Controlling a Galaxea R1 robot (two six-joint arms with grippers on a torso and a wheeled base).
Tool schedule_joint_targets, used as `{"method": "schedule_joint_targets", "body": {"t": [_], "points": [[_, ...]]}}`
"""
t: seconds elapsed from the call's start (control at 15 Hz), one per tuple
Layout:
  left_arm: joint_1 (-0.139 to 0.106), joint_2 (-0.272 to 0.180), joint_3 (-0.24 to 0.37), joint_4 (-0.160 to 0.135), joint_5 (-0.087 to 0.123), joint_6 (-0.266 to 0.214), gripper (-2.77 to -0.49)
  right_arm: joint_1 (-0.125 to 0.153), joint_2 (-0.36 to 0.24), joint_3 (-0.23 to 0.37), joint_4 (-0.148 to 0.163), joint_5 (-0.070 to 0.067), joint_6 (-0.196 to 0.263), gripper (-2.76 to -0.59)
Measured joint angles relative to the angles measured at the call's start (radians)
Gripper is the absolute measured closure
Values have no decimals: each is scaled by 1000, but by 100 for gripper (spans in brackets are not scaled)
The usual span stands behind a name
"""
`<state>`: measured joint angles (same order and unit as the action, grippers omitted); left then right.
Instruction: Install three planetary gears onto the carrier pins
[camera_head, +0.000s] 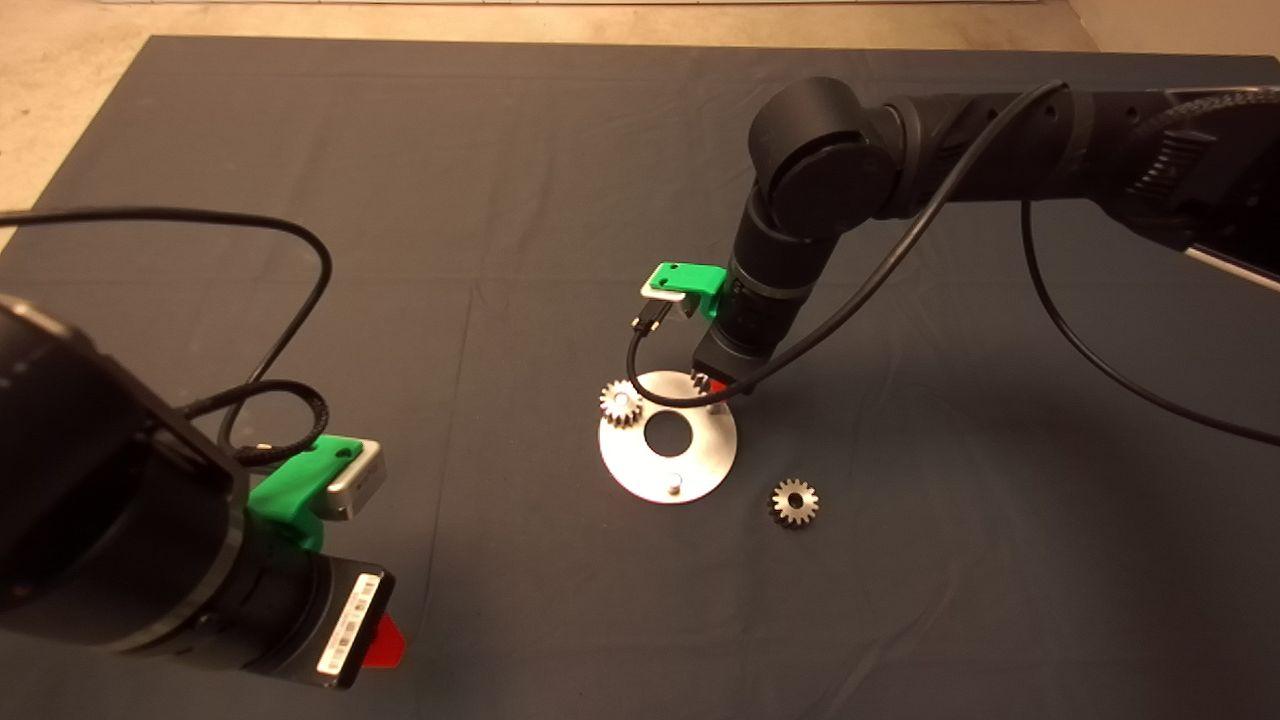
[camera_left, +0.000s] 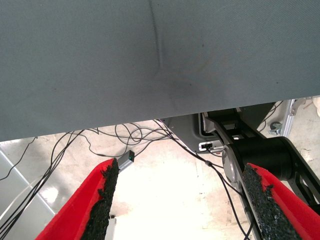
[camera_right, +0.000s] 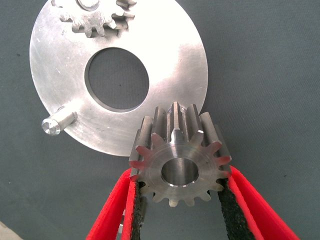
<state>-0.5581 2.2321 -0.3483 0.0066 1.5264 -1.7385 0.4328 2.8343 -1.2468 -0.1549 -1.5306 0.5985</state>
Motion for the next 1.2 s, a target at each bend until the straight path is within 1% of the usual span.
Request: {"method": "schedule_joint_targets", "body": {"t": [0.07, 0.2, 0.33, 0.67, 0.8, 1.07, 1.2], "points": [[0, 0, 0, 0, 0, 0, -175, -6, 0, 0, -6, 0, -2, -94], [0, 0, 0, 0, 0, 0, -175, -25, -1, -1, -9, 0, -5, -94], [0, 0, 0, 0, 0, 1, -175, -36, -1, -1, -10, 0, -7, -94], [0, -2, 0, -1, 0, 0, -175, -37, -6, -1, -13, 0, -20, -94], [0, -2, 0, -1, 0, 1, -175, -37, -6, -1, -21, 0, -26, -94], [0, -2, 0, -1, 0, 1, -175, -56, -9, -3, -36, 0, -34, -94], [0, -2, 0, -1, 0, 1, -175, -59, -8, -3, -38, 0, -45, -94]]}}
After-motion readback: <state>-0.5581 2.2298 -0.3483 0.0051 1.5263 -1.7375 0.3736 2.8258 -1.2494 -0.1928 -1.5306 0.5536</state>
